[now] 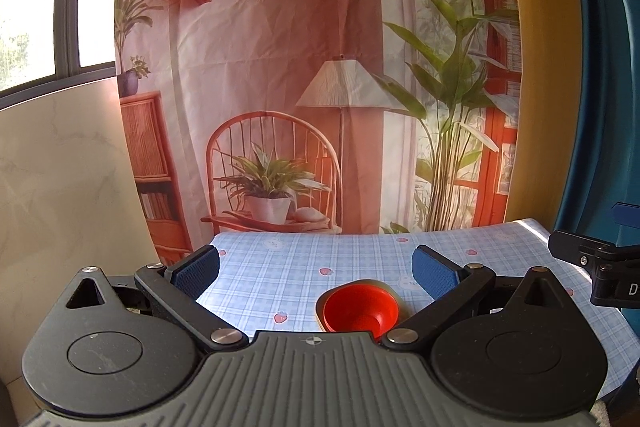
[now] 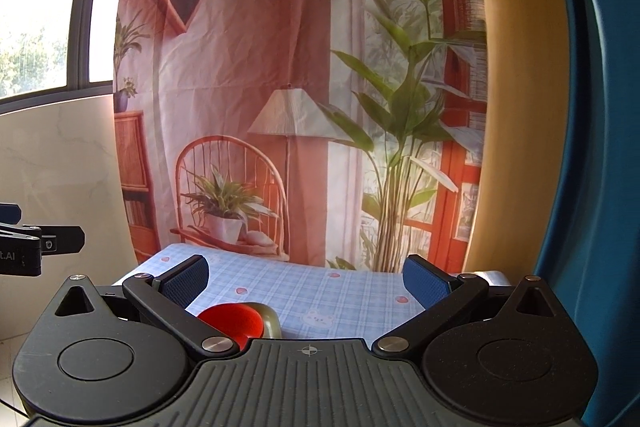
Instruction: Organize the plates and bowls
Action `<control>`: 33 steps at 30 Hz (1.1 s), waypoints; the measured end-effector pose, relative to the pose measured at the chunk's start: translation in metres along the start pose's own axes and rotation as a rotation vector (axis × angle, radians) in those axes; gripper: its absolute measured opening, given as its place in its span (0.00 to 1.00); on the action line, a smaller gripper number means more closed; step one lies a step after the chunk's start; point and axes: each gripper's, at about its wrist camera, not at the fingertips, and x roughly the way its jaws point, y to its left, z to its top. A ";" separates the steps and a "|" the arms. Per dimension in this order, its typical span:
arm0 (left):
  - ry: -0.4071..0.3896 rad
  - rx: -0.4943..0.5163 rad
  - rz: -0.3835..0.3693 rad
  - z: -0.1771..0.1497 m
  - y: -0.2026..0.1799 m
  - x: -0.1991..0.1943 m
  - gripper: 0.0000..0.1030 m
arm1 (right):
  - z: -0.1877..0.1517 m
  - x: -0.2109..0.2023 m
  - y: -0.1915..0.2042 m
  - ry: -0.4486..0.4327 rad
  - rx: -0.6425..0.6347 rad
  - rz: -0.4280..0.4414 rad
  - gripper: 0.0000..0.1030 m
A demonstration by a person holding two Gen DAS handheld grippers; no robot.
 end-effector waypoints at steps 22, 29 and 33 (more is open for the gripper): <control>0.015 0.015 -0.007 -0.001 0.001 0.000 1.00 | 0.000 0.000 -0.002 0.005 0.014 -0.004 1.00; 0.017 0.014 -0.008 -0.001 0.001 0.000 1.00 | 0.000 0.000 -0.003 0.005 0.015 -0.004 1.00; 0.017 0.016 -0.011 -0.001 0.001 0.000 1.00 | 0.000 0.000 -0.003 0.006 0.016 -0.005 1.00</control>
